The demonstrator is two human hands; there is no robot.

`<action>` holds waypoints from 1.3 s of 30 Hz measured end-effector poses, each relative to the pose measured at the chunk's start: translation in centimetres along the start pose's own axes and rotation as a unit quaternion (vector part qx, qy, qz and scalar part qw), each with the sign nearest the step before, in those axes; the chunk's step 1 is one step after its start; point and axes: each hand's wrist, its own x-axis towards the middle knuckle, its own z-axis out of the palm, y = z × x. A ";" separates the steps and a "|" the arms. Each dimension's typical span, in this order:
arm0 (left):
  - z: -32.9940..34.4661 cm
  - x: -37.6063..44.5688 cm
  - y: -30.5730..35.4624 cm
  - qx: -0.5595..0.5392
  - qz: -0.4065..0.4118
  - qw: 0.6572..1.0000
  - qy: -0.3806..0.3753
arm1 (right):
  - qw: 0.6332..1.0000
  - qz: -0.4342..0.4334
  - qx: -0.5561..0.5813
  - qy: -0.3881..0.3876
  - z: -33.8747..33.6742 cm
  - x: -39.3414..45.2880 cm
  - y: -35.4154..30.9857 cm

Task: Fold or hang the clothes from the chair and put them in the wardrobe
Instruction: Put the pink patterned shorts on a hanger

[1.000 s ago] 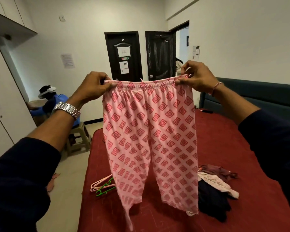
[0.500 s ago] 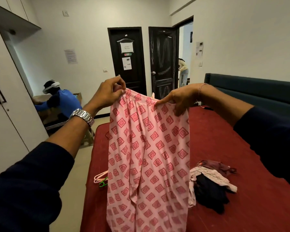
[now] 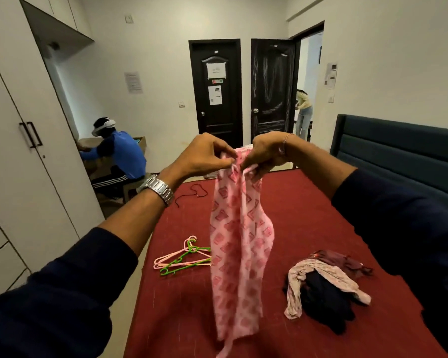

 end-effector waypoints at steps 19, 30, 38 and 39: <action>1.4 0.1 3.2 -0.048 -0.077 0.994 -0.062 | 0.984 -0.122 0.073 0.103 -2.1 -2.6 4.9; -2.0 -4.4 1.0 -0.243 -0.151 0.956 -0.060 | 0.948 -0.198 0.242 -0.057 2.2 0.2 10.7; -3.0 -6.0 1.9 -0.041 -0.239 0.953 -0.179 | 0.927 -0.298 0.227 -0.010 6.6 -1.1 5.9; -2.4 -6.1 2.2 -0.030 -0.227 0.956 -0.186 | 0.928 -0.304 0.216 -0.002 7.0 -1.3 5.6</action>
